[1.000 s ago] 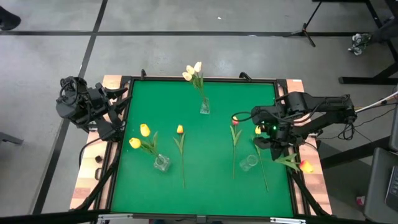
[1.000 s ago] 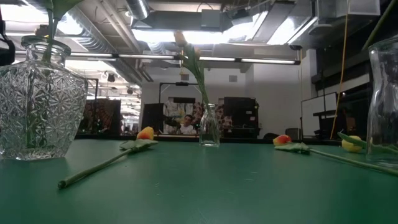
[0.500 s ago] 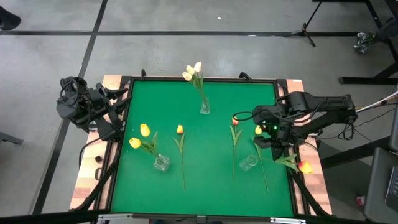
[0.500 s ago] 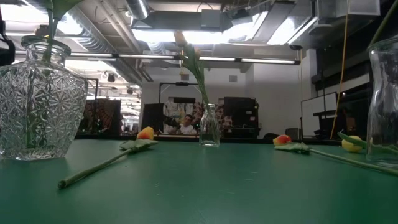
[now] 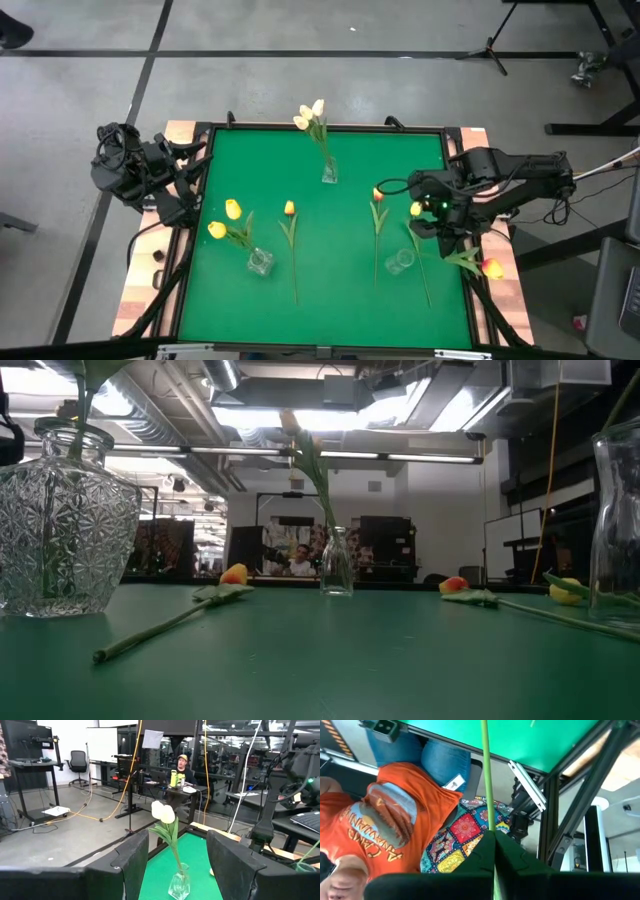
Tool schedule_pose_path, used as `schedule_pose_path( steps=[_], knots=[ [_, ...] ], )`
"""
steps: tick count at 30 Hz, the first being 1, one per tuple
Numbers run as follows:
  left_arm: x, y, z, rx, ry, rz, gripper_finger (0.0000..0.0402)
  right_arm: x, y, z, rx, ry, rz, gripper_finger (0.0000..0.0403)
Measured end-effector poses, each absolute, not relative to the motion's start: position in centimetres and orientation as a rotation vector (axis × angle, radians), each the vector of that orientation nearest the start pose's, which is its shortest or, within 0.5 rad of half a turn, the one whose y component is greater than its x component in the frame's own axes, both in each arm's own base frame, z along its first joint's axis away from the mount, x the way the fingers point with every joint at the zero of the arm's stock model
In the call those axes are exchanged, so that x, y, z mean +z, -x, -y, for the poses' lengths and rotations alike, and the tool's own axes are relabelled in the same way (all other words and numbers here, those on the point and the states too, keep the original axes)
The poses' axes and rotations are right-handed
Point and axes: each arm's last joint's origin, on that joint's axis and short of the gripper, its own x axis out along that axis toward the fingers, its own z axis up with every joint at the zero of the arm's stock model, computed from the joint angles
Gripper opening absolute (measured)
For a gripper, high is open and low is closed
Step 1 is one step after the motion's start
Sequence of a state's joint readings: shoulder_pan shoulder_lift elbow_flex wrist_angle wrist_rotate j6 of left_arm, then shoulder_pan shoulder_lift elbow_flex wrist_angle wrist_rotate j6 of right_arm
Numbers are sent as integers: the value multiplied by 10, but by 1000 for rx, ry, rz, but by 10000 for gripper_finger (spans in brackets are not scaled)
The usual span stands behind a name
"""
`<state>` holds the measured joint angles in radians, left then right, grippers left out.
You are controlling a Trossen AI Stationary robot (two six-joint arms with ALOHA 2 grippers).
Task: Sort flowers into vase by color
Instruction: Put the center red-yellow tulip into the bottom right transparent vase
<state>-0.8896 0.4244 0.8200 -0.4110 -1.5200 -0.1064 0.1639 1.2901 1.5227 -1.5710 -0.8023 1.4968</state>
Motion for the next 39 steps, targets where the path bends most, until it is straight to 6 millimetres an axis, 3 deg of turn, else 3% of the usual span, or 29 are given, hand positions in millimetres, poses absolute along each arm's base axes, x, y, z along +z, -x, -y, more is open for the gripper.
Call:
schedule_pose_path(
  steps=[6, 21, 31, 39],
  knots=[
    [361, -55, 22, 630, 104, 33, 196, 387, -181, -61, -381, -1573, -1778, 0],
    [361, -55, 22, 630, 106, 34, 196, 383, -187, -61, -450, -1549, -1740, 0],
    [360, -55, 22, 630, 100, 32, 196, 341, -200, -65, -439, -1453, -1906, 0],
    [360, -55, 22, 630, 100, 31, 196, 338, -200, -65, -446, -1444, -1909, 0]
  ],
)
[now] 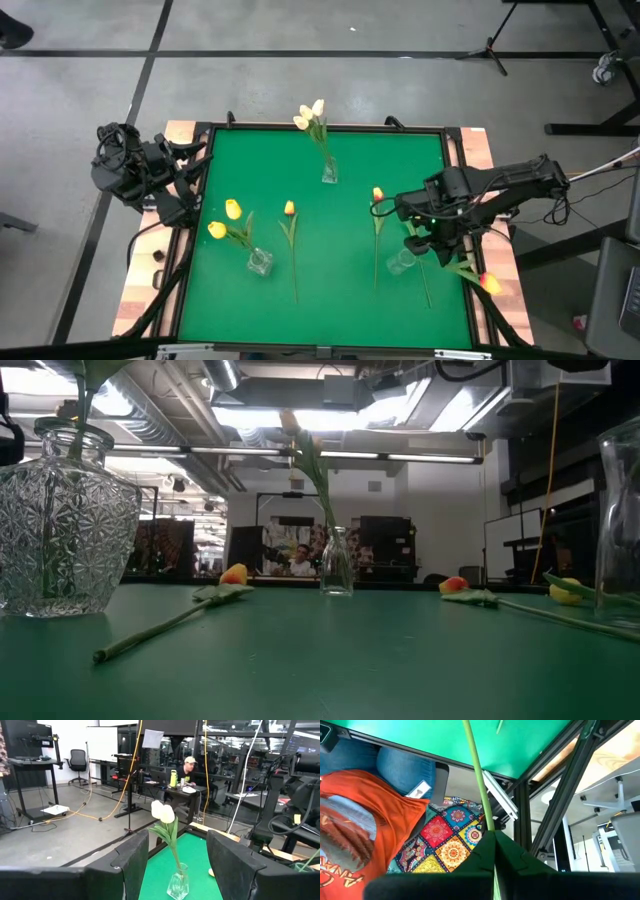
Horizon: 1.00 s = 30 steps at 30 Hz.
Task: Sort flowers into vase by color
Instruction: Put the center red-yellow tulip into the bottom right transparent vase
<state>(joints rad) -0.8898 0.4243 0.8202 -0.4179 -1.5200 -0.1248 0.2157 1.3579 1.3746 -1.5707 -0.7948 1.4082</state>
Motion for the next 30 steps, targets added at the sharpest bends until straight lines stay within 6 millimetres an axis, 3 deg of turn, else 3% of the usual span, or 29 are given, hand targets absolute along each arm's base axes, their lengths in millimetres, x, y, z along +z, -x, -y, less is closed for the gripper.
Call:
schedule_pose_path(
  steps=[16, 30],
  knots=[
    [359, -55, 22, 630, 82, 25, 196, 338, -206, -44, -464, -1518, -1835, 0],
    [359, -55, 22, 630, 83, 25, 196, 338, -216, -23, -314, -1500, -1694, 0]
  ],
)
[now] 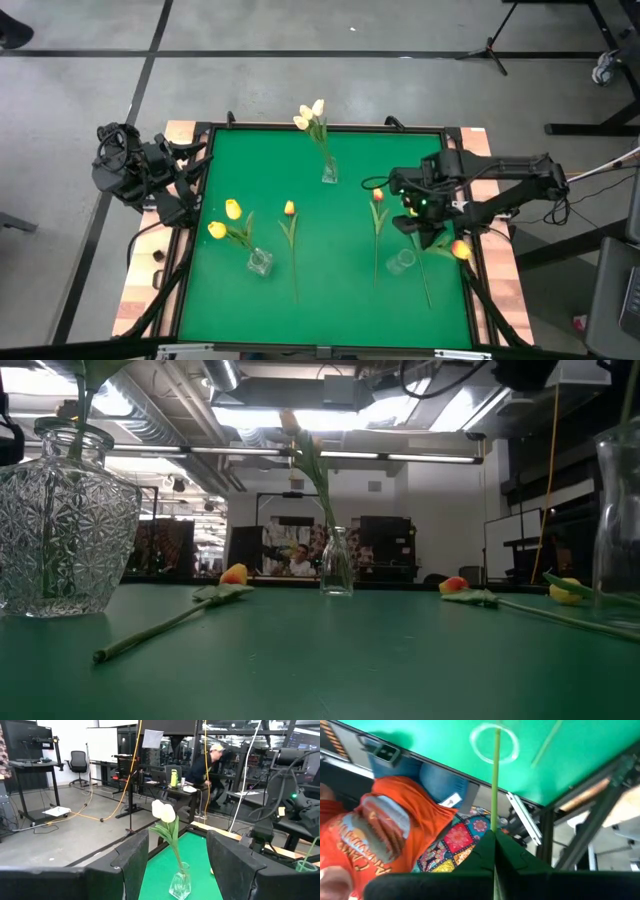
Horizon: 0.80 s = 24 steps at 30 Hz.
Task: Sort flowers into vase by color
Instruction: Put the center red-yellow tulip into the bottom right transparent vase
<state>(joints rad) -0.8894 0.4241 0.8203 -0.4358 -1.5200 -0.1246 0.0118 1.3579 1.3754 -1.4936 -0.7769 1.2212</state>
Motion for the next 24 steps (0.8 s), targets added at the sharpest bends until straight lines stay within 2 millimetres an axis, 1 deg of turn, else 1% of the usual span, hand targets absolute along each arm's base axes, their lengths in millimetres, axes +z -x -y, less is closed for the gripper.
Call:
schedule_pose_path(
  steps=[5, 13, 19, 24],
  knots=[
    [359, -55, 22, 630, 83, 25, 196, 338, -221, -21, -285, -1496, -1646, 0],
    [359, -55, 22, 630, 83, 25, 196, 337, -221, -20, -297, -1448, -1619, 0],
    [359, -55, 22, 630, 87, 26, 196, 337, -221, -20, -298, -1447, -1619, 0],
    [359, -56, 23, 581, 89, 22, 196, 332, -227, -20, -301, -1433, -1640, 0]
  ],
)
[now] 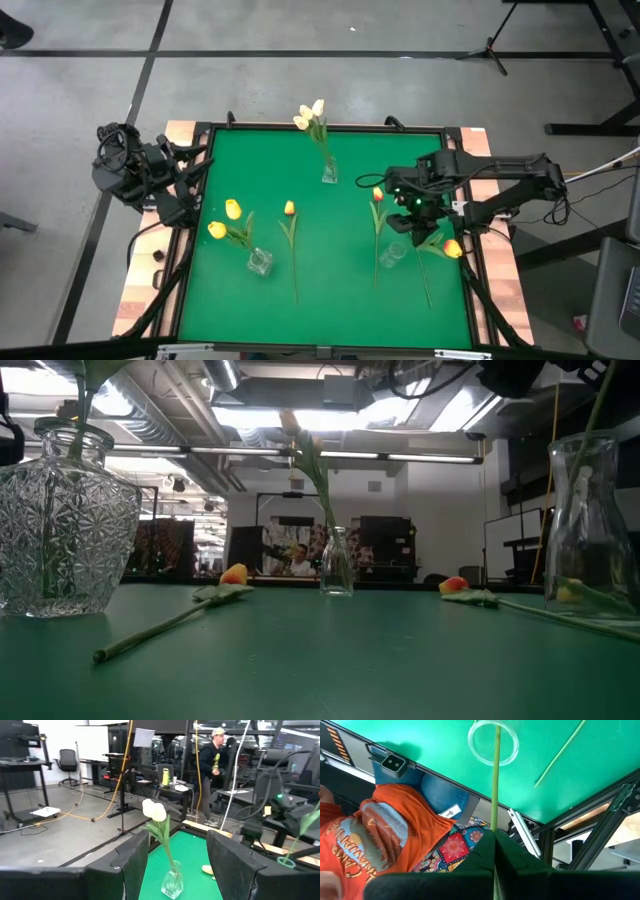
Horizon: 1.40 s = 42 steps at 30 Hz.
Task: Sort flowers into vase by color
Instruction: Put the center red-yellow tulip into the bottom right transparent vase
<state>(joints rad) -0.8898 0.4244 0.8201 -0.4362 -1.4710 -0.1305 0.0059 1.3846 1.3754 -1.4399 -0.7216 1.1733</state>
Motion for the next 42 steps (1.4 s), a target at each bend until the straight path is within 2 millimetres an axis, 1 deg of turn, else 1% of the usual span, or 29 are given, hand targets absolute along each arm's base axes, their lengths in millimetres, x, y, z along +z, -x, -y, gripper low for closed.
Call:
schedule_pose_path(
  steps=[9, 22, 34, 42],
  knots=[
    [359, -56, 23, 577, 90, 22, 196, 313, -248, -21, -241, -1383, -1718, 0],
    [359, -56, 23, 577, 88, 21, 196, 309, -250, -20, -258, -1316, -1708, 0],
    [359, -56, 23, 577, 87, 21, 196, 292, -263, -20, -271, -1285, -1763, 0],
    [359, -56, 23, 577, 87, 21, 196, 288, -267, -19, -268, -1249, -1764, 0]
  ],
)
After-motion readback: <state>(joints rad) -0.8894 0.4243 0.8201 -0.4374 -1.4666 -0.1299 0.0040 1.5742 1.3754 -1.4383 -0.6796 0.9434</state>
